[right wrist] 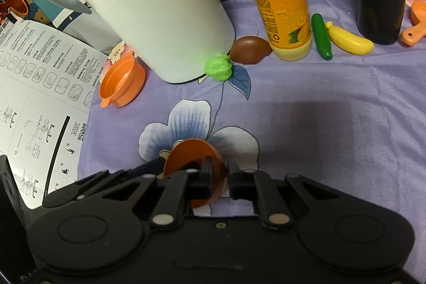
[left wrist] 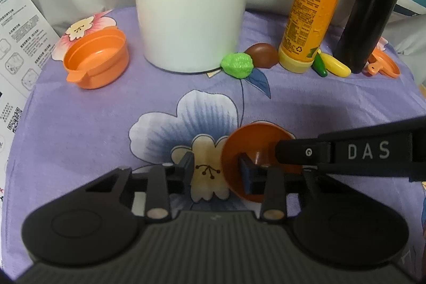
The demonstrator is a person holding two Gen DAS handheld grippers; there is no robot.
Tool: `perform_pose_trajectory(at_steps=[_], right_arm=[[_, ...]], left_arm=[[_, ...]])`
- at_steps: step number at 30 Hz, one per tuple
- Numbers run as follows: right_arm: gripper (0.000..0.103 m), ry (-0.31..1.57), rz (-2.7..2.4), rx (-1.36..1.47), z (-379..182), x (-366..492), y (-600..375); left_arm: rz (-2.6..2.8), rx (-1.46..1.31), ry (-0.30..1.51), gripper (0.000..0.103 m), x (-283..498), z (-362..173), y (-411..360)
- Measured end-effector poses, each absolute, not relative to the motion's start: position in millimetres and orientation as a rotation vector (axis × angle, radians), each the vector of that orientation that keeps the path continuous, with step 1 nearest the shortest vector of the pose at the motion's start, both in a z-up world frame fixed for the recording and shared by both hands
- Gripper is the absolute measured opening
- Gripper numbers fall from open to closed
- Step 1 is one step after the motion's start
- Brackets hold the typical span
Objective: Organize plates and bowls
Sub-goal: 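Grasp the orange bowl rim with both grippers and lift it, then carry the orange bowl over the clear bowl and lower it inside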
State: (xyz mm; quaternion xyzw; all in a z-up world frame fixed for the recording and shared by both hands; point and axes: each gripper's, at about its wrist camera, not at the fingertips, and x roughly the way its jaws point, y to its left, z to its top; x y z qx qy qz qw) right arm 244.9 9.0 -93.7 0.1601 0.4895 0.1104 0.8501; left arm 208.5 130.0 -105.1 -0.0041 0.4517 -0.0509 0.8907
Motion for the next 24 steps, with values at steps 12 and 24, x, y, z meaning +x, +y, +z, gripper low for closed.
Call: perform_pose_trajectory(at_steps=[12, 24], right_arm=[[0.007, 1.024, 0.234, 0.325, -95, 240, 8], [0.007, 1.01, 0.228, 0.348, -79, 217, -3]], left_arm=[[-0.139, -0.008, 0.924, 0.012, 203, -100, 121], [-0.151, -0.009, 0.917, 0.012, 180, -76, 110]])
